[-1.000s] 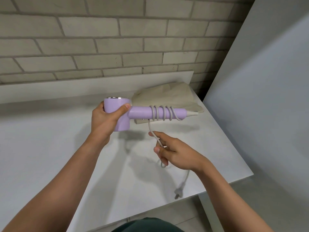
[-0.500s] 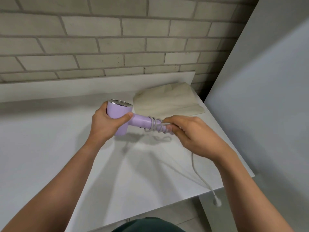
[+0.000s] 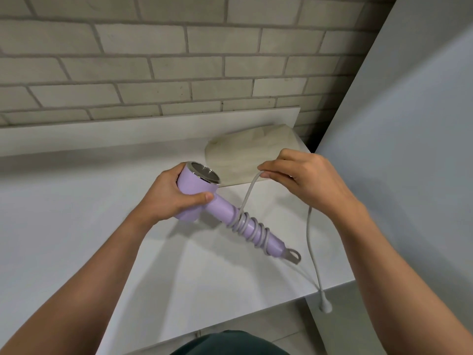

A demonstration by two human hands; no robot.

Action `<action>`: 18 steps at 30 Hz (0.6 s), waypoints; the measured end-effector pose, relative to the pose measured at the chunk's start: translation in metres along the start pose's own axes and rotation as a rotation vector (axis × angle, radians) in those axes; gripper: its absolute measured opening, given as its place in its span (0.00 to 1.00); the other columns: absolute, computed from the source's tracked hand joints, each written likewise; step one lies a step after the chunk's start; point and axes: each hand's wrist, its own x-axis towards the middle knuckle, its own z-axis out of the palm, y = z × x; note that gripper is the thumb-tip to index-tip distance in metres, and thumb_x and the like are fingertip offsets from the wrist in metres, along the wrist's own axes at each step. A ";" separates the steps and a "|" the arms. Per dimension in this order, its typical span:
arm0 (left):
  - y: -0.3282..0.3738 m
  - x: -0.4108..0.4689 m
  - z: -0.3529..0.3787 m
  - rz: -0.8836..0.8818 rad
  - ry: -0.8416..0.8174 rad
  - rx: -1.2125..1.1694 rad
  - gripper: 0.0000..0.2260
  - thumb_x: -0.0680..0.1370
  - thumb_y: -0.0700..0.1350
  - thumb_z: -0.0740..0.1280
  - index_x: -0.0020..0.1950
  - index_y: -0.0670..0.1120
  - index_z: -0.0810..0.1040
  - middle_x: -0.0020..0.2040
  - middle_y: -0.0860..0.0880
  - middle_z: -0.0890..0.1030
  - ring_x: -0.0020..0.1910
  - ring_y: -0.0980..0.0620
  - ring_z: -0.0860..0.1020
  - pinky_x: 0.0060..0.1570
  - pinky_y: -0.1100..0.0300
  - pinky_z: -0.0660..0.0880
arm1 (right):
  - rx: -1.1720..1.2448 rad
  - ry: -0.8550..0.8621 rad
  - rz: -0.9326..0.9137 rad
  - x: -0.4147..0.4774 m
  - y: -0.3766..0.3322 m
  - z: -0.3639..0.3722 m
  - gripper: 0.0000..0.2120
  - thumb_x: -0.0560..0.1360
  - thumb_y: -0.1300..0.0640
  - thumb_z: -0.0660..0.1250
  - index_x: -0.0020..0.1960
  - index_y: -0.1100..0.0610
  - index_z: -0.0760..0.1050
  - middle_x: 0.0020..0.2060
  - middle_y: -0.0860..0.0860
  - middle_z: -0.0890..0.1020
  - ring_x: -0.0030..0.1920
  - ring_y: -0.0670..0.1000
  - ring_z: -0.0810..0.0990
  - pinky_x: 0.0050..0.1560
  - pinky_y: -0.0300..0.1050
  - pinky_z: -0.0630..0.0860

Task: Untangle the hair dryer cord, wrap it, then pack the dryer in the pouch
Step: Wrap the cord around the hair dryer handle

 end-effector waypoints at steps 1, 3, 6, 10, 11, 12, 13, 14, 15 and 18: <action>0.001 -0.002 0.001 0.009 -0.028 -0.012 0.27 0.62 0.56 0.82 0.58 0.52 0.81 0.50 0.57 0.86 0.48 0.56 0.84 0.42 0.66 0.79 | 0.016 -0.011 0.003 0.001 0.002 0.002 0.16 0.82 0.43 0.62 0.58 0.48 0.85 0.42 0.46 0.80 0.39 0.51 0.80 0.33 0.52 0.78; 0.002 -0.006 0.003 0.016 -0.063 -0.044 0.28 0.61 0.57 0.81 0.58 0.52 0.81 0.50 0.56 0.86 0.48 0.56 0.85 0.42 0.64 0.79 | 0.057 -0.044 0.027 0.002 0.007 0.009 0.16 0.82 0.43 0.64 0.59 0.49 0.85 0.42 0.46 0.81 0.40 0.50 0.80 0.35 0.50 0.78; 0.003 -0.010 0.004 0.019 -0.079 -0.117 0.27 0.62 0.57 0.80 0.58 0.51 0.81 0.51 0.54 0.86 0.47 0.55 0.84 0.42 0.62 0.80 | 0.153 -0.069 0.070 -0.004 0.019 0.025 0.12 0.81 0.47 0.69 0.59 0.50 0.86 0.42 0.46 0.82 0.40 0.48 0.79 0.40 0.49 0.78; 0.003 -0.012 0.002 0.007 -0.060 -0.192 0.27 0.62 0.57 0.80 0.58 0.52 0.82 0.53 0.51 0.86 0.49 0.52 0.84 0.45 0.60 0.81 | 0.292 -0.069 0.146 -0.013 0.027 0.046 0.15 0.80 0.43 0.68 0.58 0.49 0.86 0.39 0.38 0.78 0.39 0.43 0.77 0.44 0.43 0.76; 0.003 -0.013 0.002 0.000 -0.059 -0.211 0.27 0.61 0.57 0.80 0.58 0.52 0.82 0.53 0.51 0.86 0.50 0.52 0.84 0.47 0.59 0.81 | 0.312 -0.076 0.163 -0.017 0.027 0.051 0.15 0.79 0.42 0.67 0.58 0.49 0.86 0.38 0.37 0.77 0.39 0.42 0.77 0.44 0.40 0.74; 0.003 -0.013 0.002 -0.002 -0.064 -0.227 0.27 0.61 0.57 0.80 0.57 0.53 0.82 0.53 0.51 0.86 0.50 0.51 0.84 0.48 0.57 0.82 | 0.333 -0.083 0.184 -0.021 0.025 0.054 0.15 0.79 0.42 0.67 0.58 0.48 0.86 0.38 0.37 0.77 0.39 0.42 0.77 0.44 0.37 0.72; 0.004 -0.013 0.003 -0.001 -0.069 -0.243 0.27 0.61 0.56 0.80 0.57 0.53 0.82 0.52 0.51 0.87 0.50 0.50 0.84 0.48 0.56 0.82 | 0.354 -0.090 0.202 -0.022 0.024 0.056 0.15 0.79 0.42 0.68 0.58 0.48 0.86 0.38 0.38 0.78 0.39 0.42 0.77 0.44 0.36 0.71; 0.006 -0.013 0.005 0.004 -0.074 -0.261 0.27 0.60 0.56 0.80 0.57 0.53 0.82 0.52 0.52 0.87 0.50 0.50 0.84 0.48 0.55 0.82 | 0.374 -0.094 0.217 -0.022 0.022 0.057 0.14 0.79 0.43 0.68 0.59 0.48 0.86 0.39 0.38 0.78 0.40 0.42 0.78 0.45 0.35 0.71; 0.008 -0.012 0.007 0.003 -0.069 -0.285 0.28 0.59 0.57 0.81 0.57 0.52 0.81 0.51 0.52 0.87 0.50 0.49 0.85 0.48 0.55 0.82 | 0.393 -0.094 0.212 -0.024 0.019 0.060 0.14 0.80 0.44 0.68 0.60 0.49 0.85 0.40 0.38 0.79 0.41 0.41 0.79 0.46 0.34 0.71; 0.014 -0.007 0.016 -0.012 0.003 -0.401 0.29 0.58 0.55 0.81 0.57 0.49 0.81 0.49 0.50 0.87 0.48 0.48 0.85 0.46 0.54 0.82 | 0.466 -0.129 0.236 -0.038 0.015 0.068 0.13 0.82 0.53 0.69 0.64 0.55 0.83 0.47 0.44 0.83 0.46 0.38 0.82 0.52 0.31 0.73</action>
